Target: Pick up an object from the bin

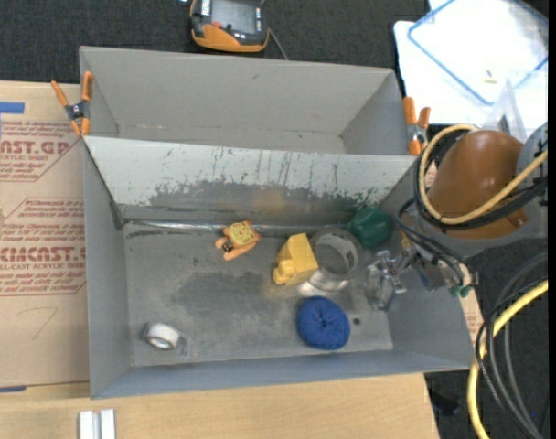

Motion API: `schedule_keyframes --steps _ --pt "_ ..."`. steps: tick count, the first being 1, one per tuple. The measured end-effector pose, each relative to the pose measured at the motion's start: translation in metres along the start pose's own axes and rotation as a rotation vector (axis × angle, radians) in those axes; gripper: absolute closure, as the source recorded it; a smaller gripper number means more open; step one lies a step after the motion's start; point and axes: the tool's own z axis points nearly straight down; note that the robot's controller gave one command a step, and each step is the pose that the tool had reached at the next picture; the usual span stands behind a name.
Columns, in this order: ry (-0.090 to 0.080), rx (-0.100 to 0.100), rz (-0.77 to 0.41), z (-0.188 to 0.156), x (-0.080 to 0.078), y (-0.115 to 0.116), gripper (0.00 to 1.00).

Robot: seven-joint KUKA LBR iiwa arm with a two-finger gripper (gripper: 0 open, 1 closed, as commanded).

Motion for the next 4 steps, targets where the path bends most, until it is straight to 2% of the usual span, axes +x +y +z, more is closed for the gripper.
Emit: schedule_keyframes --steps 1,2,3,4 --pt "0.0 0.0 0.0 0.0 0.0 0.0 1.0" --pt "-0.005 0.001 -0.335 -0.068 -0.031 0.042 1.0" --pt "0.0 0.0 -0.028 -0.035 -0.004 0.026 1.0" --pt "0.006 -0.001 -0.063 -0.035 -0.003 0.032 1.0"
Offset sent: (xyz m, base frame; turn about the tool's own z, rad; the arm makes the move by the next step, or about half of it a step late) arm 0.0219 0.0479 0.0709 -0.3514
